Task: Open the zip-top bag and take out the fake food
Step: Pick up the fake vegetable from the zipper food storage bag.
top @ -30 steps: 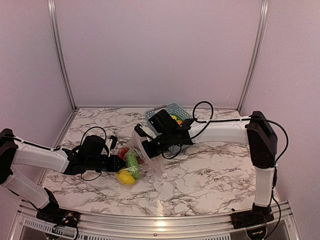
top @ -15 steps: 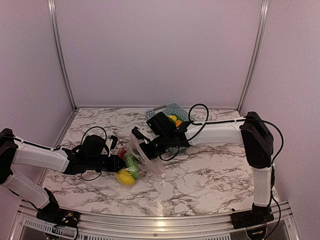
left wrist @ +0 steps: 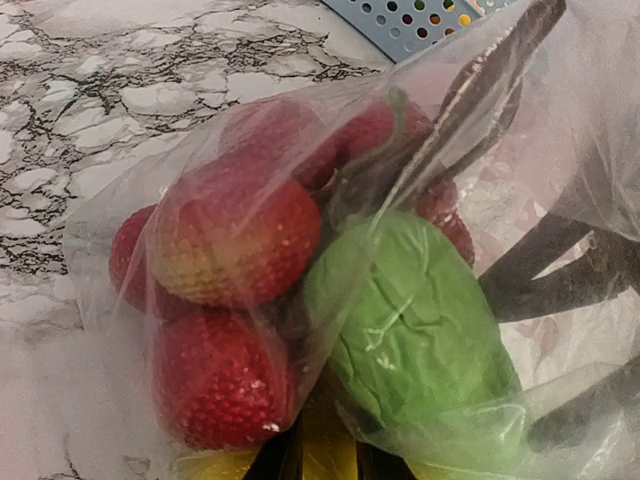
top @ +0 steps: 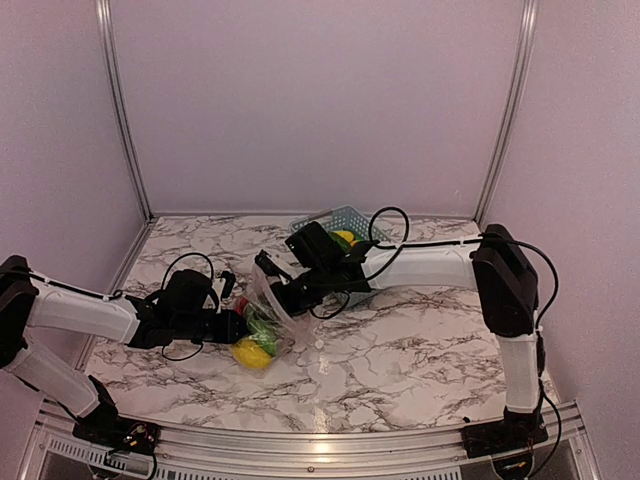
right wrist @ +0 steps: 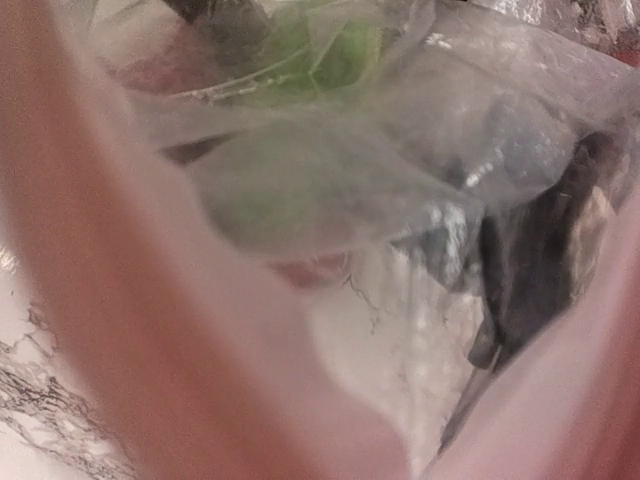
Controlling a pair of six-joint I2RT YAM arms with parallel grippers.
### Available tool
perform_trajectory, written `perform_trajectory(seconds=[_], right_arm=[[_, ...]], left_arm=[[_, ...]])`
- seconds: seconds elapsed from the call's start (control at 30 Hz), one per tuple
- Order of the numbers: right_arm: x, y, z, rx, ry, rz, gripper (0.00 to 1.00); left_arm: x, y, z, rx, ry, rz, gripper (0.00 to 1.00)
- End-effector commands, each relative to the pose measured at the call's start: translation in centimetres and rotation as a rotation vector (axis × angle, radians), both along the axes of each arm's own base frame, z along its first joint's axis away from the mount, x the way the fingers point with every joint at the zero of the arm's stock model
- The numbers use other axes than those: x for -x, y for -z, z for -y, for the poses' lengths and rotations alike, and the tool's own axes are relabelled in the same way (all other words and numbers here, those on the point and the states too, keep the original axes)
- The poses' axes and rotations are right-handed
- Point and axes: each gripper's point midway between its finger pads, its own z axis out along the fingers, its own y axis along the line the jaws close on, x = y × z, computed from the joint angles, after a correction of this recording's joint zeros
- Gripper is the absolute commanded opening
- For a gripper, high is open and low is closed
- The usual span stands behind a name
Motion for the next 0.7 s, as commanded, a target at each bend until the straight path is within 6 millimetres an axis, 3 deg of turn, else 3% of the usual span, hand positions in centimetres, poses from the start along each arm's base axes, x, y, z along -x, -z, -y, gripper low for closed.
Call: perform_trajectory(seconds=[0.0,0.47,0.67], right_arm=[[1.1,0.3,-1.9,-0.017,-0.041,-0.011,0.44],[2.4,2.9,-2.6,0.037,-0.073,-0.035,0.58],[2.5,3.4,-2.6,0.044,-0.075,-0.044,0.59]], left_arm=[[0.2,0.3,0.7,-0.008,0.045,-0.013,0.21],[-0.3,-2.2,2.1,0.037,0.091,0.082,0.21],[-0.4,-3.6,2.6,0.076,0.104,0.126,0.21]])
